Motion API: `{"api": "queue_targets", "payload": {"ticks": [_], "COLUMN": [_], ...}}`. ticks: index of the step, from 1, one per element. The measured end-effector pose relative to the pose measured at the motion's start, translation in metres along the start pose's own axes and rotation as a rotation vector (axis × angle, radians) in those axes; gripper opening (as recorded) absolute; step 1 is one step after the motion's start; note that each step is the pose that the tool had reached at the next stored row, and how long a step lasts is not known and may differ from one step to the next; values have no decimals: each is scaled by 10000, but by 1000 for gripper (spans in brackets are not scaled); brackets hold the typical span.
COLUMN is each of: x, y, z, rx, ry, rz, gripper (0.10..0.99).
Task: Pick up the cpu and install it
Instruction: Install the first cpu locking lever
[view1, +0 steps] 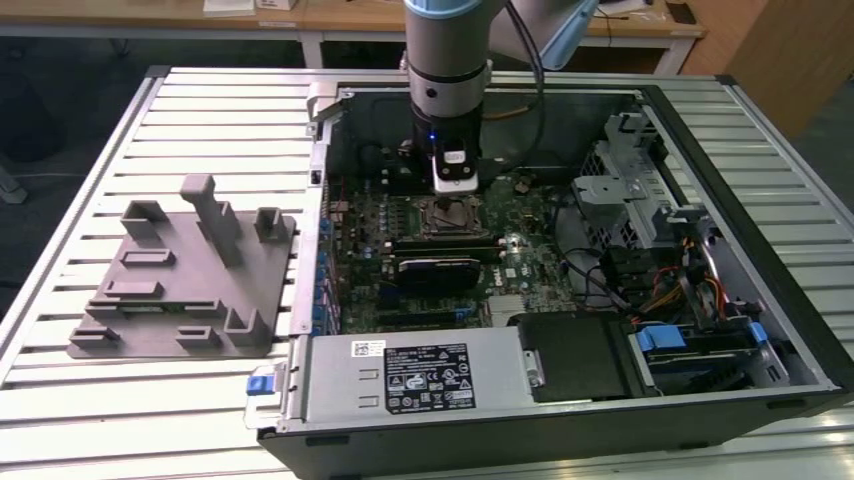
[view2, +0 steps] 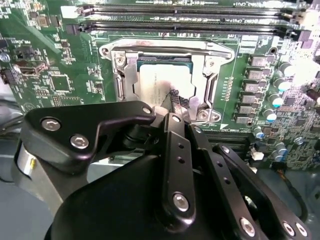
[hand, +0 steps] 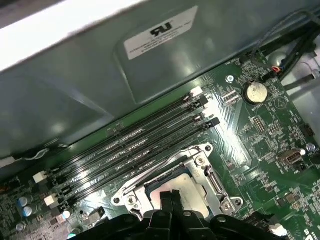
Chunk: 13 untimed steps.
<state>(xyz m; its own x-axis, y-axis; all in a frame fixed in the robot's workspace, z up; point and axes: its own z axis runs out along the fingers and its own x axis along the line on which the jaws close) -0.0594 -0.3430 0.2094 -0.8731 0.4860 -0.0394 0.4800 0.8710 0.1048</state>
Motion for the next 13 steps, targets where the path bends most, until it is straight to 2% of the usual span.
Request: {"api": "queue_targets", "payload": {"ticks": [5,8,10,12,13], "x": [-3,-4,-5,-4,-5], "y": [2,2,2,2,3], "z": [2,3,3,3,4], "rx": [44,128,300,523,579], "ry": [29,26,-24,-94,-109], "rz": [-472,-744,-888,-1012,-1087], "gripper": [106,106,106,106,106]}}
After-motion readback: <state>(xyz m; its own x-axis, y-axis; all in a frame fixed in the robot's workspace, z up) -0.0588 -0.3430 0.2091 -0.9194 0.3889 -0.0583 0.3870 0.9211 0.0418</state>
